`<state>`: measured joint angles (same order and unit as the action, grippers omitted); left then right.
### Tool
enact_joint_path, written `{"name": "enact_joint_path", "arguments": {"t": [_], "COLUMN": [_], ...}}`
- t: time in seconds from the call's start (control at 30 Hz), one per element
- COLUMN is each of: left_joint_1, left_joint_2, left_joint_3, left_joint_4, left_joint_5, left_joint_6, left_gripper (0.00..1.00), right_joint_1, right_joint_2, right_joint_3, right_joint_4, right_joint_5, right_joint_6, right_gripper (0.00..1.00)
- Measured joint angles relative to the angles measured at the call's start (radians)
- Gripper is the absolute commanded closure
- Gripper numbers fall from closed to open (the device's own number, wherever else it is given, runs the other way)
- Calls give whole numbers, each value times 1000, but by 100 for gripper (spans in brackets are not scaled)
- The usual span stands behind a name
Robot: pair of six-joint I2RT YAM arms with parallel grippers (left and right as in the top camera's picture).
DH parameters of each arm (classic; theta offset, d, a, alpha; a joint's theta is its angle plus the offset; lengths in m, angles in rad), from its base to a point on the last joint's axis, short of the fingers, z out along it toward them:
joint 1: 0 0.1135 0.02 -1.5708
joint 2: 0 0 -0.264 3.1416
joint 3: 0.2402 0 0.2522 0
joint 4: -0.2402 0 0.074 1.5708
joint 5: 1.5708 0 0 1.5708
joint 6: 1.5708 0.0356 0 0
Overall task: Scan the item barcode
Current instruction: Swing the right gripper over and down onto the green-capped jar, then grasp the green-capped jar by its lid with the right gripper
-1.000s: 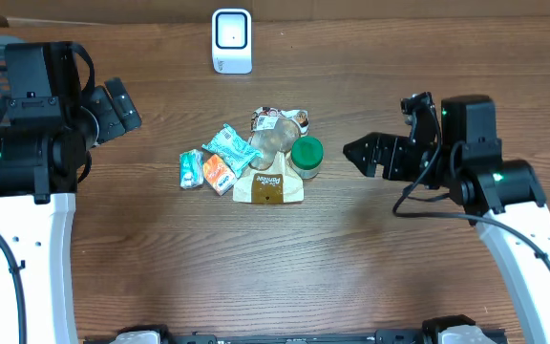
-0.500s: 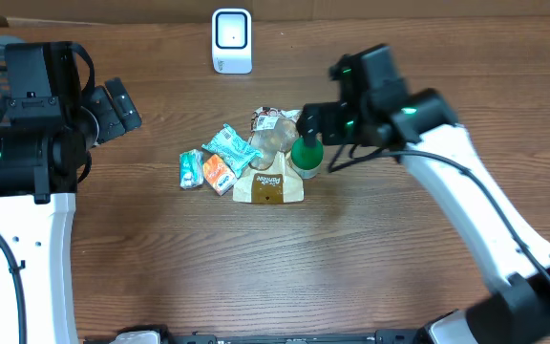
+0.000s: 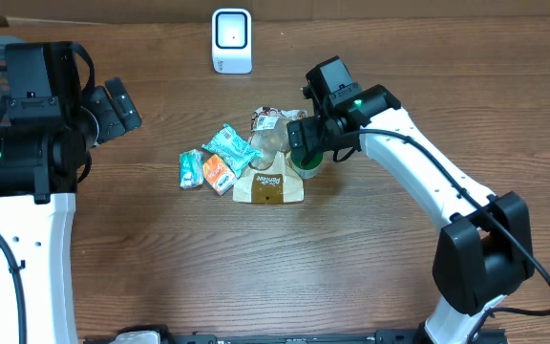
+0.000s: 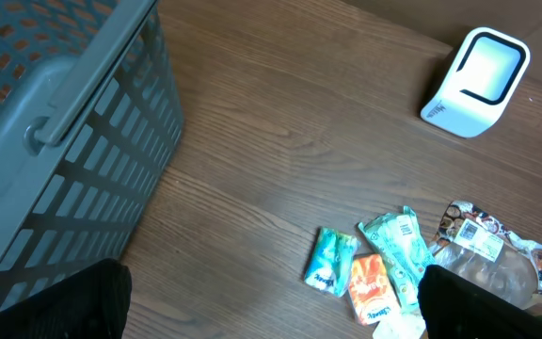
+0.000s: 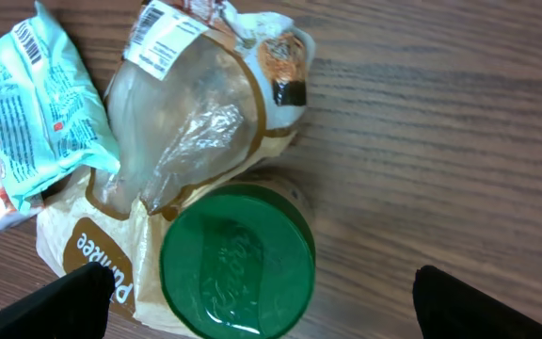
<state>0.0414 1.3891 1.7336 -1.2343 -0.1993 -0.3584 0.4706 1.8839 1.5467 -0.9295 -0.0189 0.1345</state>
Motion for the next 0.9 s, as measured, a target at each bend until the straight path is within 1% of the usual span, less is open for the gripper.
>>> {"name": "enact_joint_path", "arguments": {"t": [0.13, 0.4, 0.43, 0.47, 0.6, 0.77, 0.83, 0.9], "left_joint_1": [0, 0, 0, 0, 0, 0, 0, 0], "left_joint_2": [0, 0, 0, 0, 0, 0, 0, 0], "left_joint_3": [0, 0, 0, 0, 0, 0, 0, 0], "left_joint_4": [0, 0, 0, 0, 0, 0, 0, 0], "left_joint_5": [0, 0, 0, 0, 0, 0, 0, 0], "left_joint_6": [0, 0, 0, 0, 0, 0, 0, 0], "left_gripper": [0, 0, 0, 0, 0, 0, 0, 0], "right_joint_1": [14, 21, 21, 20, 15, -10, -20, -27], "right_joint_2": [27, 125, 127, 128, 128, 131, 132, 133], "right_joint_3": [0, 0, 0, 0, 0, 0, 0, 0], "right_joint_4": [12, 32, 32, 34, 36, 35, 29, 17], "right_joint_5": [0, 0, 0, 0, -1, 1, 1, 2], "right_joint_6": [-31, -48, -49, -49, -46, 10, 32, 51], "right_gripper": [0, 0, 3, 8, 20, 27, 31, 32]}}
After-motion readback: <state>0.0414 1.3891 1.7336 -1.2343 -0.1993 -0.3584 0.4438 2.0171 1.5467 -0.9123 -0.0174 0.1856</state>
